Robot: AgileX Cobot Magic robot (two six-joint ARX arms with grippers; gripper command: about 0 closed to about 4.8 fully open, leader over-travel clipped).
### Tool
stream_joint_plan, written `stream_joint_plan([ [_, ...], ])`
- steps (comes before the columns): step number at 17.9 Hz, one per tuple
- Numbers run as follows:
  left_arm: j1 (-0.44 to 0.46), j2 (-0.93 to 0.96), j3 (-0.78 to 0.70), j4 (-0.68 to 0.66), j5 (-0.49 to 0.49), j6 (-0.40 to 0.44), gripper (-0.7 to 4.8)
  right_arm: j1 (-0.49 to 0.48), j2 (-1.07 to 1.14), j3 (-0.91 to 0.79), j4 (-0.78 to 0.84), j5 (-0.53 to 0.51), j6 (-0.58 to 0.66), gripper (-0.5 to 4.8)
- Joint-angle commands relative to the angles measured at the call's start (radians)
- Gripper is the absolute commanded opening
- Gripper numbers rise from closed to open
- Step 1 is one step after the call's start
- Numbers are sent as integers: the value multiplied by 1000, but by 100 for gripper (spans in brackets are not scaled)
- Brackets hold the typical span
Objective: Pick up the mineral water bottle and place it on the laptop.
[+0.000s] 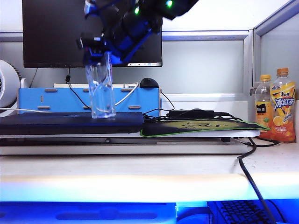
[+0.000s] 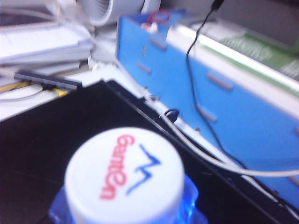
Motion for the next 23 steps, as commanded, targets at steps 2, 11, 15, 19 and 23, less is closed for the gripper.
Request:
stream_joint_plan([
  [2, 0, -2, 2, 7, 1, 1, -2, 0, 18, 14, 29, -10, 16, 318],
  [11, 0, -2, 2, 8, 1, 1, -2, 4, 33, 14, -2, -13, 16, 468],
  [15, 0, -2, 2, 8, 1, 1, -2, 5, 31, 14, 18, -13, 15, 468],
  [19, 0, -2, 2, 8, 1, 1, -2, 4, -19, 14, 56, -4, 3, 468],
  [23, 0, -2, 2, 8, 1, 1, -2, 3, -126, 14, 70, 13, -3, 468],
])
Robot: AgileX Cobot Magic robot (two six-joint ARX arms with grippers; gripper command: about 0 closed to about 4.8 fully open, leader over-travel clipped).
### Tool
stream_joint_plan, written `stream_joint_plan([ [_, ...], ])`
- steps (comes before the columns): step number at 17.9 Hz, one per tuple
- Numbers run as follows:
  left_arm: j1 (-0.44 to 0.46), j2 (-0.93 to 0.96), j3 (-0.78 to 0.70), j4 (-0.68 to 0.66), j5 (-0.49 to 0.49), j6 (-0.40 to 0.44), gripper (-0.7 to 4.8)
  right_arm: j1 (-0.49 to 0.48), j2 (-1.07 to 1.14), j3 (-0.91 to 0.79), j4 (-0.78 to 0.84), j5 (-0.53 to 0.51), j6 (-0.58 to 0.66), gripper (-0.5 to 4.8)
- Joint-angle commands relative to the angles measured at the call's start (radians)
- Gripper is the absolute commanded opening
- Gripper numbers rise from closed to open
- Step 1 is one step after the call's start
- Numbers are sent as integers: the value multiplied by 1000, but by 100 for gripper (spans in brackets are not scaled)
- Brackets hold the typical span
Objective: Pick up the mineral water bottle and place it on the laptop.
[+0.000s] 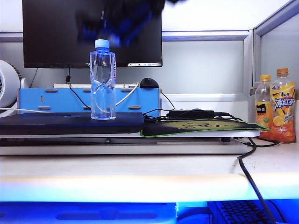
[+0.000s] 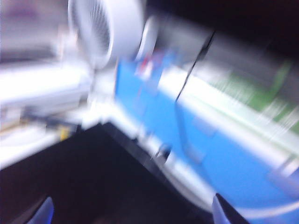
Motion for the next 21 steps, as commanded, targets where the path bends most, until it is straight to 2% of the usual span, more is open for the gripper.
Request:
stream_joint_plan([
  [1, 0, -2, 2, 7, 1, 1, -2, 0, -103, 6, 21, 21, -4, 468],
  [4, 0, -2, 2, 8, 1, 1, -2, 0, -237, 6, 11, 68, -7, 466],
  [6, 0, -2, 2, 8, 1, 1, -2, -2, -362, 6, -42, 140, -69, 394],
  [8, 0, -2, 2, 8, 1, 1, -2, -1, -516, 6, -102, 230, -88, 250],
  [10, 0, -2, 2, 7, 1, 1, -2, 0, -680, 5, -202, 248, -88, 68],
  [12, 0, -2, 2, 8, 1, 1, -2, 0, -835, 5, -332, 248, -106, -3],
  [15, 0, -2, 2, 8, 1, 1, -2, 0, -1002, 5, -488, 270, -152, -1],
  [21, 0, -2, 2, 8, 1, 1, -2, 0, -1284, 5, -655, 364, -158, -1],
])
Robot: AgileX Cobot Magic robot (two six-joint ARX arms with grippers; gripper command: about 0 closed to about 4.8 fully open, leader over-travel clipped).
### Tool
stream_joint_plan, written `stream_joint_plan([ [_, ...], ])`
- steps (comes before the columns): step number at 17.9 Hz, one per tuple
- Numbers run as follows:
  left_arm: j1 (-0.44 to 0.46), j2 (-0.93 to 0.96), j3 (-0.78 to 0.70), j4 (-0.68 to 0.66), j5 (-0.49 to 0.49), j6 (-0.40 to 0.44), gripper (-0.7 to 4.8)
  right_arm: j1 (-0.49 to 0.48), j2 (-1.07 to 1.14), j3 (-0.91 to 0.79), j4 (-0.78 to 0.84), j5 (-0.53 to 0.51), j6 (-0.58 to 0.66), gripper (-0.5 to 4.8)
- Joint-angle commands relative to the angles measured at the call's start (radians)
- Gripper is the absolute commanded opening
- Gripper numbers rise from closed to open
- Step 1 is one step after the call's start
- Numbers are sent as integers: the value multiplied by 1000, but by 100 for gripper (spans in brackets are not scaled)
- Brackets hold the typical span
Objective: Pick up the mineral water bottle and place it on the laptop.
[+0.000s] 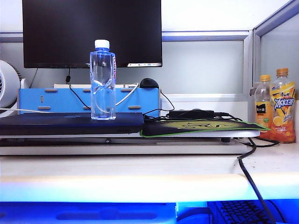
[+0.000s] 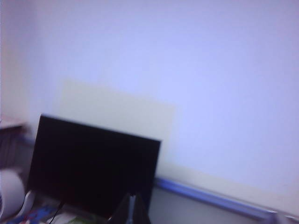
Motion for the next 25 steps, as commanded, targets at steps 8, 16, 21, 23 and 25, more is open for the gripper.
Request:
stream_joint_plan([
  [8, 0, -2, 2, 8, 1, 1, -2, 0, -240, -70, -419, 87, 9, -1],
  [16, 0, -2, 2, 8, 2, 1, -2, -171, -324, -774, 211, 26, 68, 23],
  [21, 0, -2, 2, 8, 1, 1, -2, -341, -396, -1026, 332, -58, 200, 23],
  [23, 0, -2, 2, 8, 1, 1, -2, -428, -436, -1102, 325, -84, 238, 23],
  [25, 0, -2, 2, 8, 1, 1, -2, -497, -500, -1175, 325, -160, 238, 23],
])
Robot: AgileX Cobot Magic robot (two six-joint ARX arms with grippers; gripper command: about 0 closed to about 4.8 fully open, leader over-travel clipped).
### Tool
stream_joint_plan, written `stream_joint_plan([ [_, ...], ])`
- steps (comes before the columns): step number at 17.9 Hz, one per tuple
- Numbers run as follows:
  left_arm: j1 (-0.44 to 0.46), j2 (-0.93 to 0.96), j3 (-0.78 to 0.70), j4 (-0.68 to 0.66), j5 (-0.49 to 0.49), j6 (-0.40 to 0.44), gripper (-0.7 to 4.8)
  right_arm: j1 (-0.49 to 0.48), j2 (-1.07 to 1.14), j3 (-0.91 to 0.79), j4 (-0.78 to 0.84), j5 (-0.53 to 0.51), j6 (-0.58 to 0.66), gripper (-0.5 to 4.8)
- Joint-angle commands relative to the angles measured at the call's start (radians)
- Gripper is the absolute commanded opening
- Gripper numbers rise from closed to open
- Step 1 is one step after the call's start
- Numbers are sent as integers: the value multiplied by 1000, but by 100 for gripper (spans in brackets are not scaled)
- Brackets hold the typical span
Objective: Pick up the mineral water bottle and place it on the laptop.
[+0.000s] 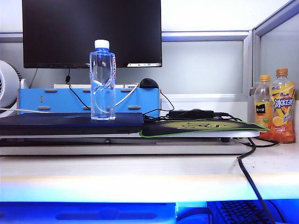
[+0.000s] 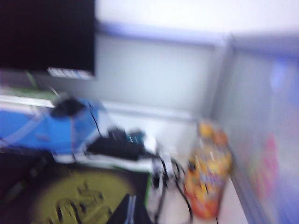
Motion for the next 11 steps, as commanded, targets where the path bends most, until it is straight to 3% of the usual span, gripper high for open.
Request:
stream_joint_plan([
  [1, 0, -2, 2, 8, 1, 1, -2, -72, -88, -86, 15, -89, 11, 23],
  [5, 0, -2, 2, 8, 1, 1, -2, -154, -225, -239, 15, -140, 111, 23],
  [11, 0, -2, 2, 8, 1, 1, -2, -203, -263, -390, 40, -216, 142, 23],
])
